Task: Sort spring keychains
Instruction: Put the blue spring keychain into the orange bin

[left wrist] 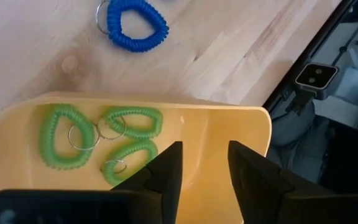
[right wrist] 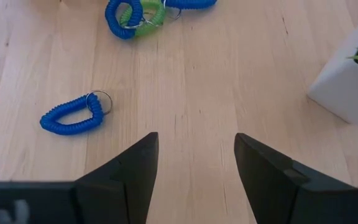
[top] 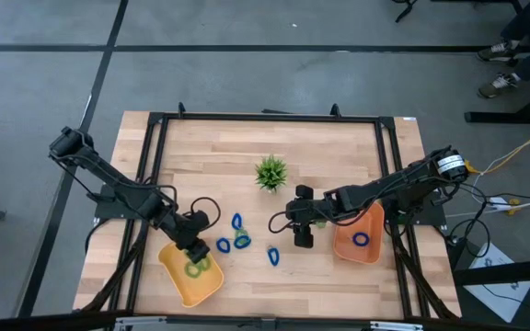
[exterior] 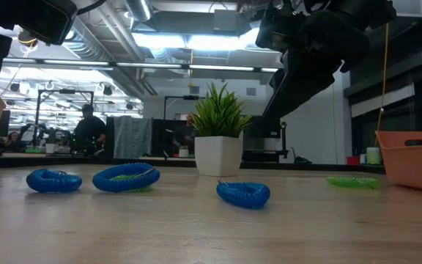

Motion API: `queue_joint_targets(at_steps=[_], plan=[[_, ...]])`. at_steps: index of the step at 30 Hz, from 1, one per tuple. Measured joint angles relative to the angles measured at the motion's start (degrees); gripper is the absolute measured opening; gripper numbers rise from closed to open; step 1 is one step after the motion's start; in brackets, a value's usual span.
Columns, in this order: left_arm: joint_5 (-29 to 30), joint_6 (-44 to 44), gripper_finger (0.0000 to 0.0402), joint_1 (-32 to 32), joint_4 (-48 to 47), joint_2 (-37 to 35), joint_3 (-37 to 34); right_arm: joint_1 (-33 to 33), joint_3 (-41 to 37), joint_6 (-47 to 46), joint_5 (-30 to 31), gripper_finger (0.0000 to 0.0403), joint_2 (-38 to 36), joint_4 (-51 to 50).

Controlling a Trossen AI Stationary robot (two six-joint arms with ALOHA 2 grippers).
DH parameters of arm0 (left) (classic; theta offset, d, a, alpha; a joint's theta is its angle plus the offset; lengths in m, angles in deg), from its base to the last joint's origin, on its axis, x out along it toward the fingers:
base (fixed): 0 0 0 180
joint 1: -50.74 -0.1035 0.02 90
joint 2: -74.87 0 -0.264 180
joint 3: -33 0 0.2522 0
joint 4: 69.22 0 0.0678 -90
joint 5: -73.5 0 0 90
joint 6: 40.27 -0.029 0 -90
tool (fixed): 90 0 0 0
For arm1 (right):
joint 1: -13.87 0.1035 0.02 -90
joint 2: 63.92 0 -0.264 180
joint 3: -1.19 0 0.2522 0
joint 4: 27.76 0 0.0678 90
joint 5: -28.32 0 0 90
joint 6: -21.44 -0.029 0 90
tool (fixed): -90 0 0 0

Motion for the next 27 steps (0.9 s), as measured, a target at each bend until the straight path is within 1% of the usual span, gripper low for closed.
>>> queue_joint_targets(at_steps=[6,13,23,27], plan=[[2.02,-3.95,0.0114,-0.45,0.05,-1.35,0.00,0.00,0.00,-0.87,-0.01,0.0209,0.00,-0.48],[7.91,-7.27,0.0107,-2.22,2.07,-2.15,0.00,1.33,-0.02,-7.35,-0.09,0.0209,0.00,-3.58],[9.64,-22.98,0.0106,-8.97,16.10,-1.74,0.02,5.97,-0.02,-10.75,-0.06,0.0209,0.00,-3.72],[7.38,-26.92,0.0100,-11.81,17.51,0.44,0.02,7.16,-0.02,-12.71,1.75,0.0209,0.00,-3.69]])
